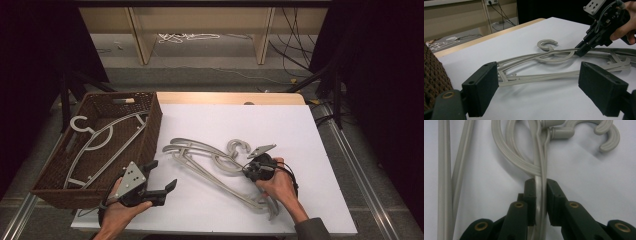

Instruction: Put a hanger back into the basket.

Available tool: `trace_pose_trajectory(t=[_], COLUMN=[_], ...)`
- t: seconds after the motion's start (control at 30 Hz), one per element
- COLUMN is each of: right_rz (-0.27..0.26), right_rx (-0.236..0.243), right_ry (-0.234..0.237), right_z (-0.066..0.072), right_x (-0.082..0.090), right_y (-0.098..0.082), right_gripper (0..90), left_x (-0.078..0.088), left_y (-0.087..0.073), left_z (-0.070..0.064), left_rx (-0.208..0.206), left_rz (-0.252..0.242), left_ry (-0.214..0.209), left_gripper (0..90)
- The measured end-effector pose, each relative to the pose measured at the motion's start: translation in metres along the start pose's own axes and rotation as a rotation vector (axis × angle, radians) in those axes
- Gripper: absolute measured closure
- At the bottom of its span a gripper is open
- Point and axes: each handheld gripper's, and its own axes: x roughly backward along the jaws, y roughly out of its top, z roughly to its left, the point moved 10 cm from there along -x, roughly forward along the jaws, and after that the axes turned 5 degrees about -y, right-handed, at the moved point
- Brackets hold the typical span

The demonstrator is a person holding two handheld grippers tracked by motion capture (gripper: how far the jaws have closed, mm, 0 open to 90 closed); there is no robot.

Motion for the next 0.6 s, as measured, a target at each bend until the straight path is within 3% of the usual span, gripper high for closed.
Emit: trace_pose_trajectory(t=[0.27,0.3,0.4,0.6], right_rz=[-0.032,-0.031,-0.024,-0.02], right_rx=[0.024,0.041,0.023,0.051], right_ry=[-0.057,-0.045,-0.035,-0.069], right_z=[0.001,0.001,0.002,-0.001], right_x=[0.009,0.01,0.012,0.011], right_y=[0.008,0.009,0.009,0.009], right_gripper=[81.2,81.2,81.1,81.6], left_x=[0.0,-0.001,0.0,-0.001], left_y=[0.0,0.0,-0.002,-0.003], left_z=[0.0,0.0,0.0,0.0], left_rx=[0.008,0.009,0.007,0.008], left_rz=[0.001,-0.002,0.009,0.016], left_ry=[-0.003,-0.003,-0.002,-0.004], left_gripper=[16.0,16.0,16.0,16.0])
